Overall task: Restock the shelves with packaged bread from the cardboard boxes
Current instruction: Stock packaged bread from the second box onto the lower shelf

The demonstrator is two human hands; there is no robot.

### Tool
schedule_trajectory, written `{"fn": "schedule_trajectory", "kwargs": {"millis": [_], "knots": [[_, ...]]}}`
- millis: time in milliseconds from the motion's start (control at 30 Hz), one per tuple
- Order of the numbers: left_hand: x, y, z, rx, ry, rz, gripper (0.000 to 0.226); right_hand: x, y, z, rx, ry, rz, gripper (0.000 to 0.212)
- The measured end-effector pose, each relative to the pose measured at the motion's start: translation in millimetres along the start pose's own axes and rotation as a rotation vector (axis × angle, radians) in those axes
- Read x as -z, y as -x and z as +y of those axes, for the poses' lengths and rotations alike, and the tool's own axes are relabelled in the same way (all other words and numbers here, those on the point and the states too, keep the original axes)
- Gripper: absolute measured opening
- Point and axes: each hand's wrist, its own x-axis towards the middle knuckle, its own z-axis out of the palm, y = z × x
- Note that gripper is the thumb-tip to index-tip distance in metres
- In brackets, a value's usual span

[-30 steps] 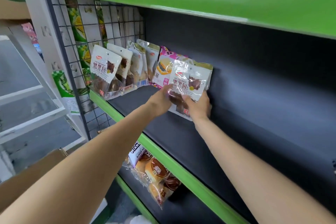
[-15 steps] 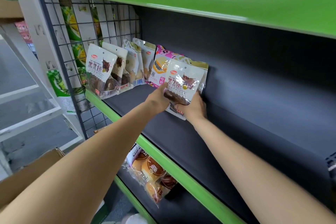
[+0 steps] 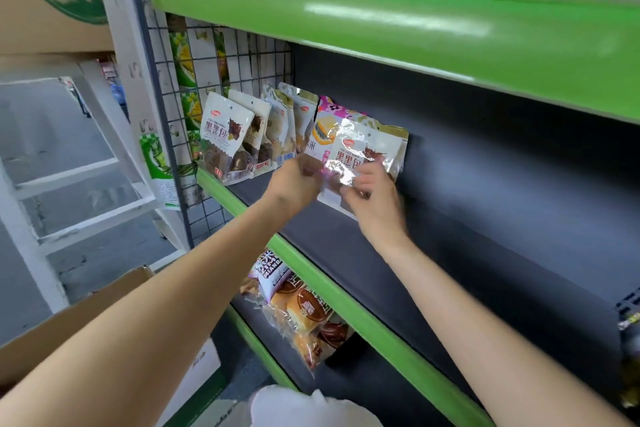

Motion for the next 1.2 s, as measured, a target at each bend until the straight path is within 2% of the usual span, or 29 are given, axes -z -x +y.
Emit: {"fn": "schedule_trajectory", "kwargs": {"millis": [100,200,333,500,600,733,900,1000,1067,1200], "knots": [[33,28,-19,0.027,-0.015,0.087,0.016,-26,17,-17,0.036,-0.015,-0.267,0.02],[74,51,-50,0.135,-0.113,0.149,0.019,-68,28,-29,0.037,0.021,-0.435,0.017],[129,79,-107,0.356,-0.156,0.256,0.016,-144,45,-42,0.016,0.14,-0.718,0.019],[182,113,-193,0.593,-0.306,0.239,0.022,-242,81,-35,0.018,0.256,-1.02,0.029],[199,126,-251,0.695,-0.361,0.241,0.024,-296,103,-13,-0.027,0.321,-1.116,0.038],[202,144,-320,0.792,-0.511,0.161,0.03,-353,130,21,-0.089,0.388,-1.19,0.039],[208,171,-401,0.834,-0.586,0.074,0.031,-408,156,49,-0.093,0.445,-1.337,0.063],[217,181,-442,0.85,-0.526,0.138,0.038,-441,163,56,0.003,0.466,-1.359,0.073],[223,187,-452,0.873,-0.542,0.159,0.046,-465,165,62,-0.022,0.455,-1.358,0.075],[232,200,-472,0.837,-0.609,0.049,0.057,-499,166,71,-0.069,0.52,-1.288,0.07]]}}
